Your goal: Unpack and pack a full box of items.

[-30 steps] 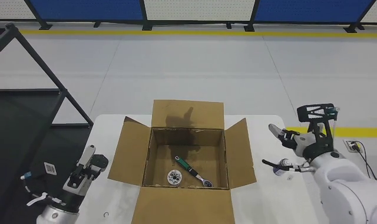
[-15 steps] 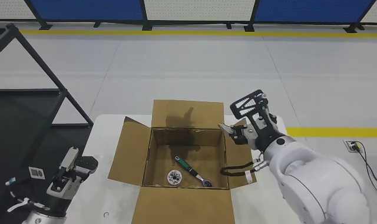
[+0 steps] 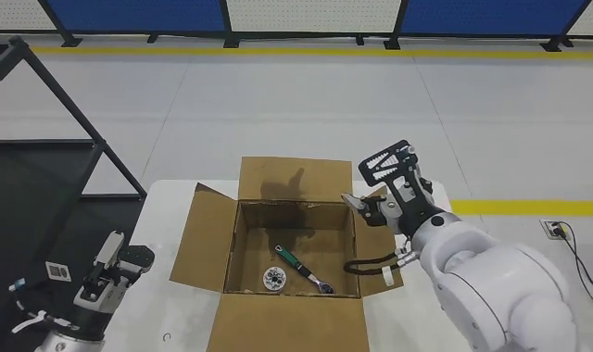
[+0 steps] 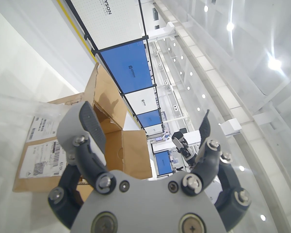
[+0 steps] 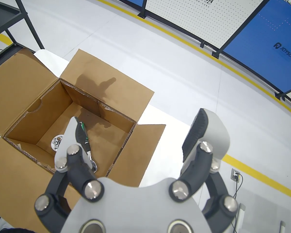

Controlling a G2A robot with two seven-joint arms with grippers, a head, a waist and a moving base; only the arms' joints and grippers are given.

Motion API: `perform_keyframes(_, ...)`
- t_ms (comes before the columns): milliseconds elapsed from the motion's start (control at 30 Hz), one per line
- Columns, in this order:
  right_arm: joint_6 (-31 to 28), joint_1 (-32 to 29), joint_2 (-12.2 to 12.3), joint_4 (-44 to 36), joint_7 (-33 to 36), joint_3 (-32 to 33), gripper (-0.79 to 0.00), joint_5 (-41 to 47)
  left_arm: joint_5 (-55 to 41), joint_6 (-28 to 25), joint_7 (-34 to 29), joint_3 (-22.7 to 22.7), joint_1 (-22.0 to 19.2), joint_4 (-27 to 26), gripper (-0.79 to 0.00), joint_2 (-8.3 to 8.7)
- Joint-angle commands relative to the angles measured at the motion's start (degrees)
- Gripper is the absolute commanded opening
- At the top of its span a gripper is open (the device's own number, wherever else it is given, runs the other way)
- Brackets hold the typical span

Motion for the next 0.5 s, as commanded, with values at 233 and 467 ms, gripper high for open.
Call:
perform_keyframes(233,-0.58,8.34,-2.09,9.05,2.81,-8.54,0.0,8.0,1.74,1.54,-1.37,-0.33,-0.25,-0.09,0.0,0.48)
perform_keyframes(467,0.93,16.99,-4.82,19.83,8.41,-16.89,0.0,15.06,-2.12,0.6,-0.66,-3.25,1.68,0.44,0.0,0.51)
